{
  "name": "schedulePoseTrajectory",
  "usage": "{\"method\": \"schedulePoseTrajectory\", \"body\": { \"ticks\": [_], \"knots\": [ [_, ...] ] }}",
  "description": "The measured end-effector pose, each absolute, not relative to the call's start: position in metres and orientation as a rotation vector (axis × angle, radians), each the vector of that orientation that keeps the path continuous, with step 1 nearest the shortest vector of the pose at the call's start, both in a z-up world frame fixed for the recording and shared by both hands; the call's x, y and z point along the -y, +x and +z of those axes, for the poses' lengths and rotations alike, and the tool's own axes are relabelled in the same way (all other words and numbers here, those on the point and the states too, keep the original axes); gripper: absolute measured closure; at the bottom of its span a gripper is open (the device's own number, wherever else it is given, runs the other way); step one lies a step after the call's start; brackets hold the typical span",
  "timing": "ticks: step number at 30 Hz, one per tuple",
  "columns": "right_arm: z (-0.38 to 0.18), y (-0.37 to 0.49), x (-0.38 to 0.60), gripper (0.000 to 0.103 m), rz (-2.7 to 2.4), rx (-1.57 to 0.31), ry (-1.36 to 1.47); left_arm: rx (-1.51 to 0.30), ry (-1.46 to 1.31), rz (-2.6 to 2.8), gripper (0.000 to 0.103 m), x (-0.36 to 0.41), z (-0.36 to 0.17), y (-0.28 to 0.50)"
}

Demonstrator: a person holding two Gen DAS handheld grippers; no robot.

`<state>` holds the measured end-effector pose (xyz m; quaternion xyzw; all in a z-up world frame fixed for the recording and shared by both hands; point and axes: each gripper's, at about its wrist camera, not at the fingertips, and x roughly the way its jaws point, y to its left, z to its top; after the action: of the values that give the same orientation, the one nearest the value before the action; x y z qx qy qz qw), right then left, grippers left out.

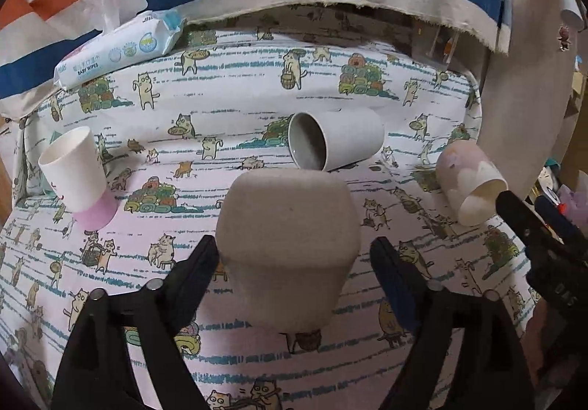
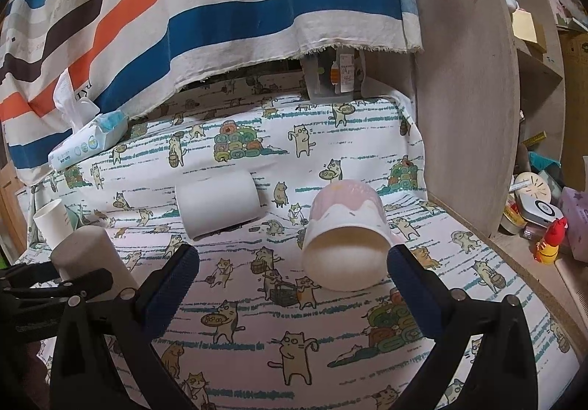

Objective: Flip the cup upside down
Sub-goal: 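Lower the tan cup upside down onto the table and open the left gripper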

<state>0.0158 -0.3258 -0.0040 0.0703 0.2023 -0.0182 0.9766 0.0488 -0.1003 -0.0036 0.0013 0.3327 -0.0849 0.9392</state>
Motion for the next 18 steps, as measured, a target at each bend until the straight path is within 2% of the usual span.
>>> {"method": "schedulePoseTrajectory", "body": {
  "ticks": [8,11,18],
  "knots": [
    [-0.002,0.012,0.317,0.000,-0.019,-0.387,0.107,-0.593,-0.024,-0.206,0.013,0.087,0.015,0.031],
    [-0.001,0.009,0.312,0.000,-0.006,-0.374,0.082,-0.519,-0.054,-0.181,0.007,0.075,0.030,0.017],
    [0.000,0.014,0.306,0.000,-0.034,-0.404,0.092,-0.386,-0.054,-0.111,0.001,0.046,0.054,-0.006]
  ]
}}
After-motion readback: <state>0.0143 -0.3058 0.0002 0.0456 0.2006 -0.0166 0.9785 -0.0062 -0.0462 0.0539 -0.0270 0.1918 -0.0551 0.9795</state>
